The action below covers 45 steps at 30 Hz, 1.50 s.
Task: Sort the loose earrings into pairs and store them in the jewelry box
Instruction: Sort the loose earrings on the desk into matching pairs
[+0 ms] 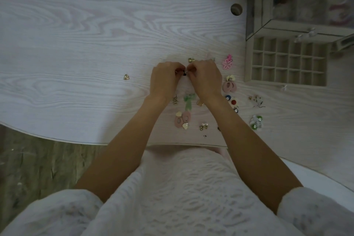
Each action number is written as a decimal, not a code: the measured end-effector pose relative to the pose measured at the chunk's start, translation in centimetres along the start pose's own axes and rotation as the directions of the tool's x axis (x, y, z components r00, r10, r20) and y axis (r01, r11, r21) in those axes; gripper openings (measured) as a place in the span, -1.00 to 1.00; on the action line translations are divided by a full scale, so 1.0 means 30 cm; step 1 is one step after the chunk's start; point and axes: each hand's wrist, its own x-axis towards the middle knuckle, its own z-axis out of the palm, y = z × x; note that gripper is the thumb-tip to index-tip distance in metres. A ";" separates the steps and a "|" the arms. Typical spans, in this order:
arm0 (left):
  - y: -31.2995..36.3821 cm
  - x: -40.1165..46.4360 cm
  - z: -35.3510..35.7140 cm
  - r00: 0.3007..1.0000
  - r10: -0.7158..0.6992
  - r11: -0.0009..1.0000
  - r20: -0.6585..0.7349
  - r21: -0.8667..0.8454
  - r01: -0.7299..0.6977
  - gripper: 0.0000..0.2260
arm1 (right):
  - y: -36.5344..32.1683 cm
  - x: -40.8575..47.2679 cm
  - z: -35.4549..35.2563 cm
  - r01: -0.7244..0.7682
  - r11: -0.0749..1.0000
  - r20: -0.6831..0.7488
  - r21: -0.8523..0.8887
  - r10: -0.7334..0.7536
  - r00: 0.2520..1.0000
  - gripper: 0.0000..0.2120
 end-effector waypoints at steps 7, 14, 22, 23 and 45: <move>-0.071 -0.081 -0.181 0.958 0.159 0.986 -0.239 -0.014 -0.167 -0.89 | 0.011 -0.042 -0.055 0.287 0.958 -0.128 0.005 -0.284 0.950 -0.88; -0.302 -0.198 -0.245 0.920 -0.249 0.969 -0.302 -0.072 0.238 -0.80 | -0.070 -0.005 0.010 0.346 0.936 -0.019 -0.061 -0.348 0.937 -0.82; -0.292 -0.142 -0.215 0.915 -0.326 0.943 -0.236 -0.022 0.331 -0.79 | -0.160 0.029 0.056 0.348 0.931 0.138 -0.110 -0.333 0.933 -0.82; -0.287 -0.136 -0.212 0.918 -0.319 0.946 -0.234 -0.028 0.322 -0.82 | -0.161 0.024 0.057 0.349 0.931 0.140 -0.106 -0.333 0.932 -0.85; -0.118 -0.100 -0.030 0.994 -0.081 0.990 -0.068 -0.123 0.072 -0.82 | -0.098 -0.062 0.083 0.239 0.960 -0.026 -0.149 -0.245 0.969 -0.92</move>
